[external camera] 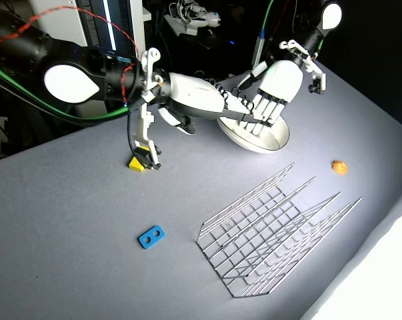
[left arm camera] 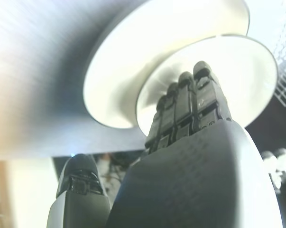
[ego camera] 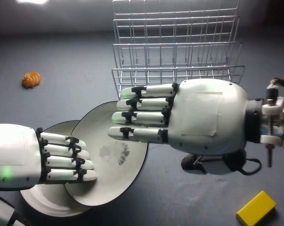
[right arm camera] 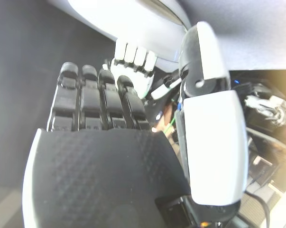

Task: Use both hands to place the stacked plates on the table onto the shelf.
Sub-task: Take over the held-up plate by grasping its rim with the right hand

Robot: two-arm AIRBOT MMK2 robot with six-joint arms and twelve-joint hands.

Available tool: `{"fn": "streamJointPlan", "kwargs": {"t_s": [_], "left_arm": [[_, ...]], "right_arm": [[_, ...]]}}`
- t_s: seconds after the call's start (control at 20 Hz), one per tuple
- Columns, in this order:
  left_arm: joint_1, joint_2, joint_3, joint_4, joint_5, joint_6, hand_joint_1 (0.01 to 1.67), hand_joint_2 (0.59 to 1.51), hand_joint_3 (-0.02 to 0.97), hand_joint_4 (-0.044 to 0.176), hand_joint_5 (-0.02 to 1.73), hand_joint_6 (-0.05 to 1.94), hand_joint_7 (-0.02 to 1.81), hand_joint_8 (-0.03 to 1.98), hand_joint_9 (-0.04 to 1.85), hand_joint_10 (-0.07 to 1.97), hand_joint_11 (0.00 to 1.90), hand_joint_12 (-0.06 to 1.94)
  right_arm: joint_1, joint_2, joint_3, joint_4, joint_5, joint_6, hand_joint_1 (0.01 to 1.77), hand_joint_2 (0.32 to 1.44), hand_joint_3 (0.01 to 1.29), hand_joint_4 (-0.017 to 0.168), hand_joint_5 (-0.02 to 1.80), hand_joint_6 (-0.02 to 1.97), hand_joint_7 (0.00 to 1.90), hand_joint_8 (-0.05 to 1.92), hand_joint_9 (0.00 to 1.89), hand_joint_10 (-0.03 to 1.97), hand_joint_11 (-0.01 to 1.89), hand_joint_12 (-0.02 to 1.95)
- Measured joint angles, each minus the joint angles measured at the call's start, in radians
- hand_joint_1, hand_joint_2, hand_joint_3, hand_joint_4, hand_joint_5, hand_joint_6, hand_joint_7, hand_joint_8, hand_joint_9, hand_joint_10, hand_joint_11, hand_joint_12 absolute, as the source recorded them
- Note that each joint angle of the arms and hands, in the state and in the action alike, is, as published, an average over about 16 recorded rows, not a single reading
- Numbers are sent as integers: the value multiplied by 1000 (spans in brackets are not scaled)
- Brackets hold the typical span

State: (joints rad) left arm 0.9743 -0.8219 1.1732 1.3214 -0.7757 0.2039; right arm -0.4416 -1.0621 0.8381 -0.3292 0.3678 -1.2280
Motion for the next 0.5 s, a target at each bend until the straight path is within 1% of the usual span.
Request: {"fn": "streamJointPlan", "kwargs": {"t_s": [0.25, 0.35, 0.5], "left_arm": [[0, -6, -20, -38, 17, 1, 23, 1111, 5, -9, 35, -21, 61, -8, 53, 20, 15, 70], [0, -8, -22, -47, 21, 2, 23, 1111, 4, -9, 35, -21, 59, -8, 50, 20, 15, 54], [0, -12, -24, -57, 23, 3, 23, 1112, 5, -9, 37, -21, 56, -9, 46, 20, 15, 21]], "right_arm": [[9, -98, 75, 0, -22, -50, 954, 1075, 11, 4, 26, -3, 16, 18, 17, 4, 25, 25], [11, -138, 106, 0, -30, -71, 949, 1075, 11, 4, 43, -3, 37, 18, 37, 5, 25, 125], [15, -194, 149, 1, -40, -97, 946, 1077, 12, 4, 100, 0, 106, 18, 104, 20, 27, 351]]}}
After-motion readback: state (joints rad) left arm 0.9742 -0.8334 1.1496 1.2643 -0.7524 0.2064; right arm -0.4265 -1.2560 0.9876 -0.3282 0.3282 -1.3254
